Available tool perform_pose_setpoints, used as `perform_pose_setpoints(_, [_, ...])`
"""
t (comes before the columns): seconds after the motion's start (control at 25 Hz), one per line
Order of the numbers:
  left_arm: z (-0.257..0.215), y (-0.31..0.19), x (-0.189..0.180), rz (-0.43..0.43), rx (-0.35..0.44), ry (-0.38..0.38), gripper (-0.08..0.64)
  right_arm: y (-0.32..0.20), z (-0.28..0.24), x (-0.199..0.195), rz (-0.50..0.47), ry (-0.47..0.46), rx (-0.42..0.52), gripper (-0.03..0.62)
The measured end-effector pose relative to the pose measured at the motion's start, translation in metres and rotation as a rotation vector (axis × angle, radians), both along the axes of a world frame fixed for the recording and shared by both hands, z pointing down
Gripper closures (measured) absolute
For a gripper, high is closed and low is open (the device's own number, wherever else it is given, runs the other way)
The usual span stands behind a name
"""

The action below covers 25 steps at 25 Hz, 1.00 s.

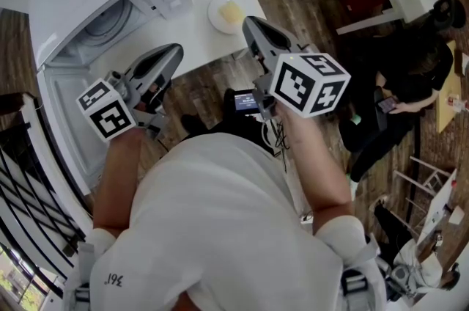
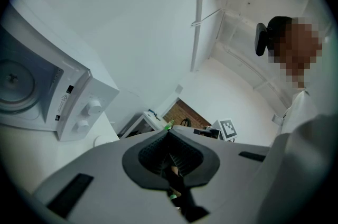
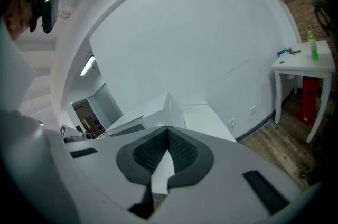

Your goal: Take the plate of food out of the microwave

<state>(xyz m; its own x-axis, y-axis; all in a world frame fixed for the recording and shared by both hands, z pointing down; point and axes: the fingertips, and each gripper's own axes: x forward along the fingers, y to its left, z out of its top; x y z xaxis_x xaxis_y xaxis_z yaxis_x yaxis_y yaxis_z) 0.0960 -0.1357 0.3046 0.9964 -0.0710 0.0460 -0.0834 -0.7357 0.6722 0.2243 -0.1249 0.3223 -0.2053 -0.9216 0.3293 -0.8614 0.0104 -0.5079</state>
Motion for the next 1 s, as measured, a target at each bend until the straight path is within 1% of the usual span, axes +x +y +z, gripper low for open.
perform_pose_setpoints(0.16, [0.003,0.004,-0.009,-0.008,0.004,-0.012,0.552,0.007,0.001,-0.002,0.003,0.013,-0.007,0.591])
perform_pose_setpoints(0.44, [0.007,0.010,-0.022,-0.018,-0.021,-0.013,0.552,0.018,0.003,-0.011,-0.015,0.048,-0.013,0.591])
perform_pose_setpoints(0.76, [0.007,0.019,-0.033,-0.018,-0.017,-0.021,0.552,0.025,0.005,-0.028,-0.046,0.051,-0.016,0.591])
perform_pose_setpoints(1.0, [0.017,0.024,-0.044,-0.038,-0.043,-0.033,0.552,0.027,0.002,-0.039,-0.073,0.068,-0.012,0.591])
